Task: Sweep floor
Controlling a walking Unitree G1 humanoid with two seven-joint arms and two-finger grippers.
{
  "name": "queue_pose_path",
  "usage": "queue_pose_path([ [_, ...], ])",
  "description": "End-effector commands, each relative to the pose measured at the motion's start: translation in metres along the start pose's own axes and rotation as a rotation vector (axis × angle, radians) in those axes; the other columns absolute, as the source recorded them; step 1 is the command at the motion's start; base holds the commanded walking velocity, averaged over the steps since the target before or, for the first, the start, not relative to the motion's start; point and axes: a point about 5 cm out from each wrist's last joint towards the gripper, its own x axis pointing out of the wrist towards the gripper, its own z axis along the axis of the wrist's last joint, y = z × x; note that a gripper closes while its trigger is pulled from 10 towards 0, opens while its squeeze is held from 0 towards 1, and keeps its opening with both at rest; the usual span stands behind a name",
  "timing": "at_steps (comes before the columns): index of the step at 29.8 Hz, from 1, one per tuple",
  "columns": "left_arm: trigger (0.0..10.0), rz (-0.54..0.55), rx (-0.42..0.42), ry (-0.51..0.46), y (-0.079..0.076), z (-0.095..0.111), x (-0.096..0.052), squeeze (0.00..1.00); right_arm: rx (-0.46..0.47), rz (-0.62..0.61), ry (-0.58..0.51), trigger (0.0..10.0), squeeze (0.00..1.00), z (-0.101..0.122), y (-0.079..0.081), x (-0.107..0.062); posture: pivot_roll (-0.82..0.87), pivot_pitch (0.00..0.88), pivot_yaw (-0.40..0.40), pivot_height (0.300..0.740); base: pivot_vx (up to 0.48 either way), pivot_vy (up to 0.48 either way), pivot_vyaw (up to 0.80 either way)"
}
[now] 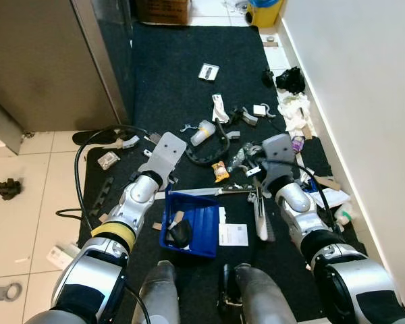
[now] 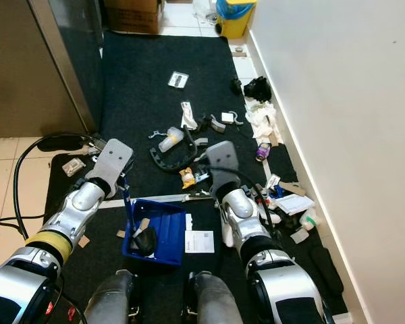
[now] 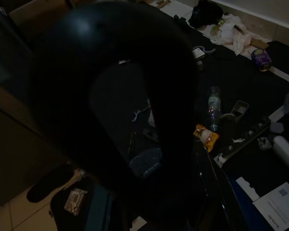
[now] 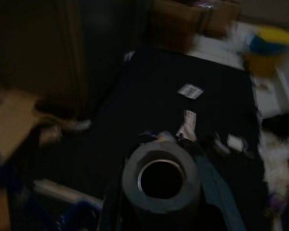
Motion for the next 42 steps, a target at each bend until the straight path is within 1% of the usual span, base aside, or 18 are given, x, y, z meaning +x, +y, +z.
queue_pose_path([
  [1,0.0,-0.041,0.108,0.33,-0.009,-0.07,-0.03,0.0,0.226,-0.104,0.03,10.0,0.0,-0.012,0.003,-0.004,0.09,0.232,-0.091,0.74,0.0,0.0,0.0],
  [3,0.0,-0.03,0.104,0.335,-0.007,-0.073,-0.032,0.0,0.425,-0.191,-0.044,10.0,0.0,-0.002,0.001,0.003,0.09,0.231,-0.092,0.74,0.0,0.0,0.0],
  [5,0.0,-0.03,0.104,0.335,-0.007,-0.073,-0.032,0.0,0.425,-0.191,-0.044,10.0,0.0,-0.002,0.001,0.003,0.09,0.231,-0.092,0.74,0.0,0.0,0.0],
  [7,0.0,-0.027,0.102,0.343,-0.007,-0.076,-0.034,0.0,0.584,-0.246,-0.11,10.0,0.0,0.011,-0.002,0.013,0.08,0.23,-0.093,0.74,0.0,0.0,0.0],
  [8,0.0,-0.027,0.102,0.343,-0.007,-0.076,-0.034,0.0,0.584,-0.246,-0.11,10.0,0.0,0.011,-0.002,0.013,0.08,0.23,-0.093,0.74,0.0,0.0,0.0],
  [10,0.0,-0.028,0.101,0.349,-0.008,-0.077,-0.035,0.0,0.712,-0.259,-0.165,10.0,0.0,0.023,-0.001,0.022,0.08,0.225,-0.093,0.74,0.0,0.0,0.0],
  [14,0.0,-0.03,0.099,0.352,-0.009,-0.076,-0.034,0.0,0.912,-0.159,-0.276,10.0,0.0,0.053,0.017,0.042,0.07,0.218,-0.092,0.74,0.0,0.0,0.0],
  [18,0.0,-0.03,0.099,0.348,-0.009,-0.074,-0.032,0.0,0.946,-0.031,-0.377,10.0,0.0,0.083,0.023,0.053,0.07,0.201,-0.091,0.74,0.0,0.0,0.0],
  [21,0.0,-0.025,0.095,0.346,-0.008,-0.074,-0.032,0.0,0.929,0.01,-0.402,10.0,0.0,0.091,0.021,0.055,0.07,0.194,-0.092,0.74,0.0,0.0,0.0],
  [23,0.0,-0.012,0.085,0.349,-0.003,-0.076,-0.034,0.0,0.778,0.132,-0.428,10.0,0.0,0.104,0.01,0.055,0.08,0.179,-0.099,0.74,0.0,0.0,0.0],
  [26,0.0,-0.008,0.081,0.354,-0.001,-0.077,-0.035,0.0,0.716,0.177,-0.431,10.0,0.0,0.108,0.004,0.053,0.08,0.176,-0.101,0.74,0.0,0.0,0.0],
  [27,0.0,-0.002,0.076,0.371,0.001,-0.081,-0.037,0.0,0.656,0.215,-0.445,10.0,0.0,0.113,-0.011,0.049,0.09,0.169,-0.107,0.74,0.0,0.0,0.0],
  [32,0.0,0.001,0.07,0.384,0.002,-0.083,-0.039,0.0,0.571,0.209,-0.455,10.0,0.0,0.117,-0.027,0.045,0.09,0.162,-0.105,0.74,0.0,0.0,0.0],
  [34,0.0,0.006,0.062,0.391,0.004,-0.085,-0.041,0.0,0.385,0.168,-0.432,10.0,0.0,0.118,-0.041,0.04,0.09,0.158,-0.102,0.74,0.0,0.0,0.0],
  [36,0.0,0.019,0.047,0.386,0.007,-0.086,-0.042,0.0,0.28,0.132,-0.414,10.0,0.0,0.115,-0.051,0.036,0.09,0.15,-0.098,0.74,0.0,0.0,0.0],
  [39,0.0,0.024,0.041,0.383,0.008,-0.086,-0.043,0.0,0.266,0.126,-0.411,10.0,0.0,0.115,-0.054,0.034,0.09,0.147,-0.098,0.74,0.0,0.0,0.0],
  [41,0.0,0.045,0.0,0.367,0.012,-0.087,-0.045,0.0,0.26,0.089,-0.411,10.0,0.0,0.113,-0.061,0.031,0.09,0.136,-0.093,0.74,0.0,0.0,0.0],
  [42,0.0,0.067,-0.076,0.318,0.017,-0.086,-0.048,0.0,0.247,0.013,-0.41,10.0,0.0,0.111,-0.072,0.027,0.1,0.126,-0.094,0.74,0.0,0.0,0.0],
])
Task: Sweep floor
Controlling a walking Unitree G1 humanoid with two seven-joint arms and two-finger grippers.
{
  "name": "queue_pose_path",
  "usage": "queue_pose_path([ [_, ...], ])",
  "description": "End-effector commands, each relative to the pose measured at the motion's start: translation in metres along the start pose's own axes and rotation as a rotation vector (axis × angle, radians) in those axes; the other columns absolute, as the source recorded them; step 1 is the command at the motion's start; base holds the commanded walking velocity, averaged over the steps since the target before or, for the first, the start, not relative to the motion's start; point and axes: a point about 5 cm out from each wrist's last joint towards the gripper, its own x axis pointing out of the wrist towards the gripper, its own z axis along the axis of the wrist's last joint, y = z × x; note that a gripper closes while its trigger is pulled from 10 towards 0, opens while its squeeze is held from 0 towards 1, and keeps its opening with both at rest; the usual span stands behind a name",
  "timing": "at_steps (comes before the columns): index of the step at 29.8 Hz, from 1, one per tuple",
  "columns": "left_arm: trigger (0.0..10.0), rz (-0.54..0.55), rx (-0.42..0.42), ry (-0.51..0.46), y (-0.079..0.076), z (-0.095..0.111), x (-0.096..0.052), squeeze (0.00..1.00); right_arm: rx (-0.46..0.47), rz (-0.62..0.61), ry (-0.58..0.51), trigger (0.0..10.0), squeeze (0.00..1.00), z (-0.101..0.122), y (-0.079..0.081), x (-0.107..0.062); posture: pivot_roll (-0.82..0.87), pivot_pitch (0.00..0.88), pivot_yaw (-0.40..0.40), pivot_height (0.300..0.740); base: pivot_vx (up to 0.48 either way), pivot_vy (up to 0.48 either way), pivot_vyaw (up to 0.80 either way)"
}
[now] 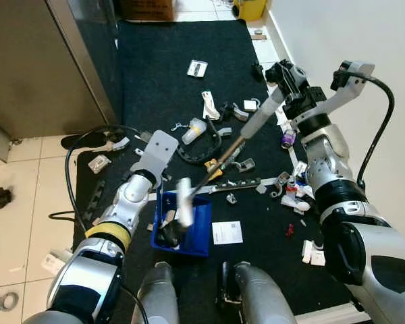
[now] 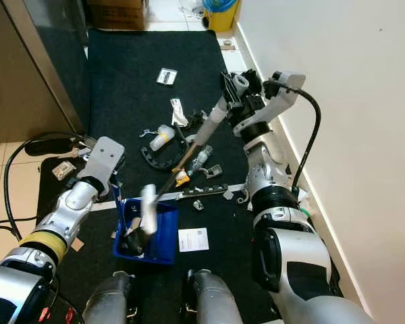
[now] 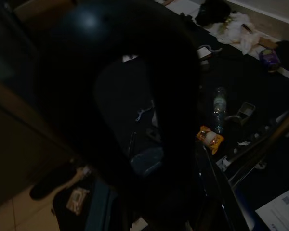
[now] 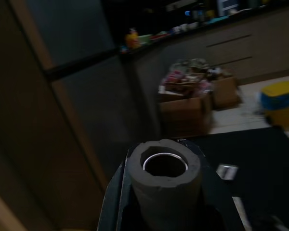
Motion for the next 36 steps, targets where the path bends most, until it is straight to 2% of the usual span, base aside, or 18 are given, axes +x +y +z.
queue_pose_path([
  [1,0.0,0.016,-0.065,0.239,0.012,-0.07,-0.04,0.0,-0.055,-0.156,-0.046,10.0,0.0,0.011,-0.028,-0.014,0.1,0.115,-0.095,0.74,0.0,0.0,0.0],
  [3,0.0,0.035,-0.144,0.155,0.021,-0.067,-0.045,0.0,-0.094,-0.261,-0.063,10.0,0.0,0.018,-0.043,-0.023,0.11,0.103,-0.098,0.74,0.0,0.0,0.0],
  [7,0.0,0.018,-0.172,0.063,0.027,-0.062,-0.053,0.0,-0.144,-0.344,-0.062,10.0,0.0,0.023,-0.059,-0.034,0.12,0.073,-0.107,0.74,0.0,0.0,0.0],
  [9,0.0,0.009,-0.196,0.013,0.031,-0.059,-0.059,0.0,-0.188,-0.374,0.007,10.0,0.0,0.015,-0.067,-0.046,0.14,0.036,-0.116,0.74,0.0,0.0,0.0],
  [11,0.0,0.011,-0.208,0.011,0.031,-0.059,-0.06,0.0,-0.201,-0.375,0.039,10.0,0.0,0.01,-0.067,-0.05,0.14,0.03,-0.117,0.74,0.0,0.0,0.0],
  [13,0.0,0.02,-0.222,0.042,0.029,-0.06,-0.058,0.0,-0.194,-0.403,0.137,10.0,0.0,-0.011,-0.066,-0.062,0.15,0.0,-0.126,0.74,0.0,0.0,0.0],
  [16,0.0,0.015,-0.238,0.051,0.024,-0.058,-0.054,0.0,-0.165,-0.445,0.203,10.0,0.0,-0.028,-0.065,-0.073,0.16,0.0,-0.128,0.74,0.0,0.0,0.0],
  [18,0.0,0.015,-0.238,0.051,0.024,-0.058,-0.054,0.0,-0.165,-0.445,0.203,10.0,0.0,-0.028,-0.065,-0.073,0.16,0.0,-0.128,0.74,0.0,0.0,0.0],
  [19,5.7,-0.026,-0.245,-0.02,0.013,-0.044,-0.047,0.0,-0.126,-0.503,0.262,10.0,0.0,-0.045,-0.064,-0.088,0.16,0.0,-0.128,0.74,0.0,0.0,0.0],
  [21,5.7,-0.026,-0.245,-0.02,0.013,-0.044,-0.047,0.0,-0.126,-0.503,0.262,10.0,0.0,-0.045,-0.064,-0.088,0.16,0.0,-0.128,0.74,0.0,0.0,0.0],
  [22,10.0,-0.048,-0.262,-0.093,0.008,-0.033,-0.045,0.0,-0.111,-0.523,0.278,10.0,0.0,-0.05,-0.064,-0.094,0.16,0.0,-0.123,0.74,0.0,0.0,0.0],
  [23,10.0,-0.063,-0.297,-0.193,0.005,-0.018,-0.043,0.0,-0.098,-0.535,0.284,10.0,0.0,-0.054,-0.063,-0.099,0.15,0.0,-0.116,0.74,0.0,0.0,0.0],
  [24,10.0,-0.063,-0.297,-0.193,0.005,-0.018,-0.043,0.0,-0.098,-0.535,0.284,10.0,0.0,-0.054,-0.063,-0.099,0.15,0.0,-0.116,0.74,0.0,0.0,0.0],
  [25,10.0,-0.09,-0.315,-0.343,0.003,0.005,-0.045,0.0,-0.094,-0.545,0.286,10.0,0.0,-0.056,-0.064,-0.104,0.15,0.0,-0.112,0.74,0.0,0.0,0.0],
  [28,10.0,-0.115,-0.312,-0.387,0.0,0.012,-0.046,0.0,-0.099,-0.546,0.285,10.0,0.0,-0.056,-0.065,-0.105,0.15,0.0,-0.107,0.74,0.0,0.0,0.0],
  [31,10.0,-0.141,-0.296,-0.36,-0.004,0.01,-0.045,0.0,-0.108,-0.544,0.284,10.0,0.0,-0.055,-0.066,-0.105,0.14,0.0,-0.104,0.74,0.0,0.0,0.0],
  [33,10.0,-0.14,-0.244,-0.232,-0.008,-0.005,-0.042,0.0,-0.129,-0.528,0.286,10.0,0.0,-0.054,-0.065,-0.104,0.14,0.0,-0.102,0.74,0.0,0.0,0.0],
  [36,10.0,-0.119,-0.176,-0.106,-0.007,-0.02,-0.04,0.0,-0.139,-0.518,0.286,10.0,0.0,-0.055,-0.063,-0.103,0.15,0.0,-0.104,0.74,0.0,0.0,0.0],
])
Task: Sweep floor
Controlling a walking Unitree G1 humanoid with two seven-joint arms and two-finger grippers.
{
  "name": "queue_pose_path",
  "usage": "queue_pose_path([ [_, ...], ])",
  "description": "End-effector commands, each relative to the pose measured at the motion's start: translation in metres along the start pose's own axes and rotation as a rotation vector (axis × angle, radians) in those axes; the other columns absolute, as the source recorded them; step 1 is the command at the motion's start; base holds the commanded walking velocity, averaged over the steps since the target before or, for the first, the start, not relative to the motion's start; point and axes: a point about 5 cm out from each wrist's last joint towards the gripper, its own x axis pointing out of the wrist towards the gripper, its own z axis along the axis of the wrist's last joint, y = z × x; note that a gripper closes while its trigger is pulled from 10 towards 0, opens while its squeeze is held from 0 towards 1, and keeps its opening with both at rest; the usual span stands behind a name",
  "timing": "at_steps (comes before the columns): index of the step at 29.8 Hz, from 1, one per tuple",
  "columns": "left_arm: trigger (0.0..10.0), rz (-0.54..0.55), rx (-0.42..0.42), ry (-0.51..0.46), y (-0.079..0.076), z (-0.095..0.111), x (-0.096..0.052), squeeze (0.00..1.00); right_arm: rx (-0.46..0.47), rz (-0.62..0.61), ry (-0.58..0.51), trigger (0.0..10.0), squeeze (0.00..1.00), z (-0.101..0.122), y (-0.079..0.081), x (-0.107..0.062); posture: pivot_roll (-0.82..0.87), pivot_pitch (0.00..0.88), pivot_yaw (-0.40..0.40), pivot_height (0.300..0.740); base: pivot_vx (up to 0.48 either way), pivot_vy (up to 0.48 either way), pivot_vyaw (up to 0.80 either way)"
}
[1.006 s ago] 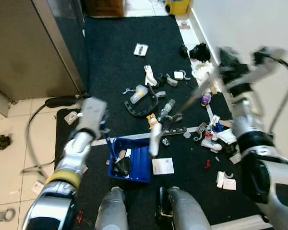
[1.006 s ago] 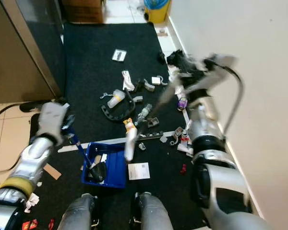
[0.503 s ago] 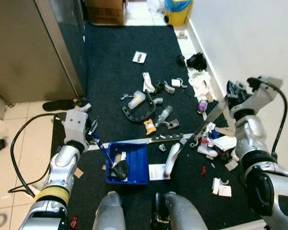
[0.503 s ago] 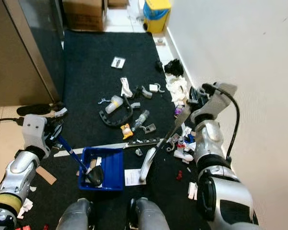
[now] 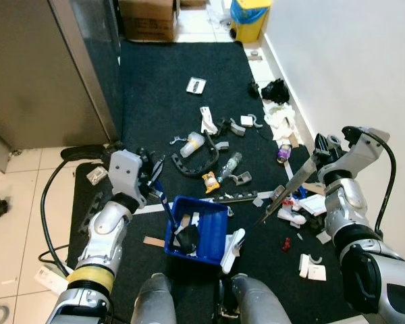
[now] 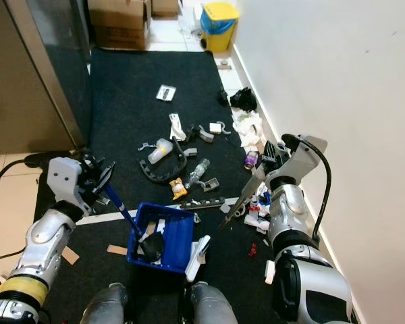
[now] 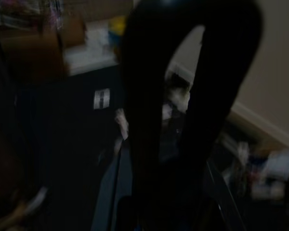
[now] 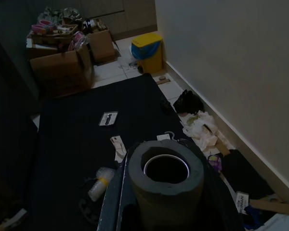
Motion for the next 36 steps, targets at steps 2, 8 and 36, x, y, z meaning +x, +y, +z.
queue_pose_path([
  [2,10.0,0.02,0.053,0.111,0.004,-0.013,-0.003,0.0,-0.02,-0.014,0.007,10.0,0.0,-0.002,-0.005,-0.003,0.15,0.0,-0.104,0.74,0.0,0.0,0.0],
  [8,10.0,0.041,0.221,0.233,0.021,-0.016,-0.004,0.0,-0.064,0.036,0.009,10.0,0.0,0.001,0.002,0.001,0.16,0.0,-0.117,0.74,0.0,0.0,0.0],
  [36,10.0,0.152,0.013,0.171,0.015,0.005,0.015,0.0,-0.06,0.246,-0.014,10.0,0.0,0.009,0.04,0.012,0.15,0.0,-0.126,0.74,0.0,-0.034,0.0],
])
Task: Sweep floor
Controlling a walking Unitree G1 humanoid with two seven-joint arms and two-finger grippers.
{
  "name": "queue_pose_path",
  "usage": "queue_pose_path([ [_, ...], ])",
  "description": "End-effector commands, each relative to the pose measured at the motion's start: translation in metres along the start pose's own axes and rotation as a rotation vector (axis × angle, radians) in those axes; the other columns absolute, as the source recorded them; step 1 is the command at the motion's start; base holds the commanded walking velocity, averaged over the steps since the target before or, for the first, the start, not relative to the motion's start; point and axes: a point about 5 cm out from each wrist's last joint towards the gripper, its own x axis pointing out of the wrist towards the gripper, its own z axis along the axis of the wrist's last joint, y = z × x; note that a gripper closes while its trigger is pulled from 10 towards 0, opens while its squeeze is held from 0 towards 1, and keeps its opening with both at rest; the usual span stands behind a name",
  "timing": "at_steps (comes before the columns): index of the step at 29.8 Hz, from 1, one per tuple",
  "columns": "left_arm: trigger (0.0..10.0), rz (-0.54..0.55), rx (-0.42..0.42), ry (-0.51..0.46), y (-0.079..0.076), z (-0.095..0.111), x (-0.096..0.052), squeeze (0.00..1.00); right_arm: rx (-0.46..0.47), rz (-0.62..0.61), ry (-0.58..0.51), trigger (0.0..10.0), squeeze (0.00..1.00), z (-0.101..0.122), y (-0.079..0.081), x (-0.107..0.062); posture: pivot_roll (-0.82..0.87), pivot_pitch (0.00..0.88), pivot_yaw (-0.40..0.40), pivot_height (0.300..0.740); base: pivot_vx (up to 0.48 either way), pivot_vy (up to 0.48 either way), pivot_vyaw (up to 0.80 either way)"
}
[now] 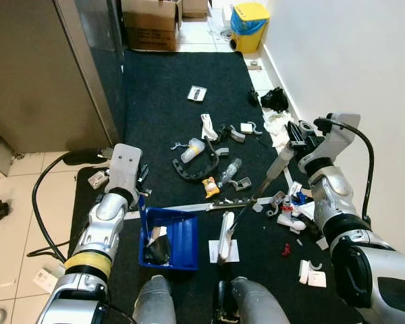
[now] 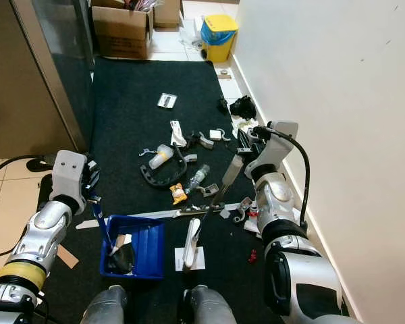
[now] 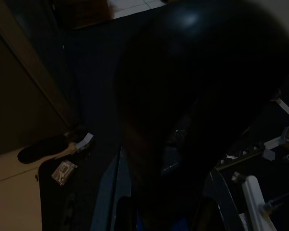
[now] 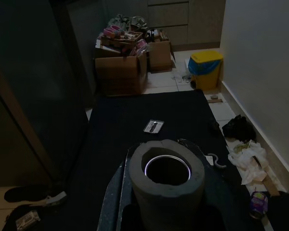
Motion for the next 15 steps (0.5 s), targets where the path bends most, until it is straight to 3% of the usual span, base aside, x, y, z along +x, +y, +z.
queue_pose_path([
  [1,10.0,-0.027,0.009,-0.018,-0.009,0.007,0.003,0.0,0.002,-0.02,0.007,10.0,0.0,-0.001,-0.005,-0.002,0.15,0.0,-0.126,0.74,0.0,-0.48,0.0],
  [5,10.0,-0.03,0.009,-0.011,-0.01,0.007,0.003,0.0,0.024,-0.039,0.0,10.0,0.0,0.001,-0.006,-0.001,0.15,0.0,-0.126,0.74,0.0,-0.48,0.0],
  [14,10.0,-0.056,0.032,-0.001,-0.01,0.008,0.003,0.0,0.212,-0.197,-0.022,10.0,0.0,-0.004,-0.017,-0.006,0.15,0.0,-0.078,0.74,0.0,-0.48,0.0],
  [15,10.0,-0.067,0.045,-0.002,-0.009,0.01,0.004,0.0,0.246,-0.223,-0.028,10.0,0.0,-0.007,-0.019,-0.008,0.16,0.0,-0.041,0.74,0.0,-0.48,0.0],
])
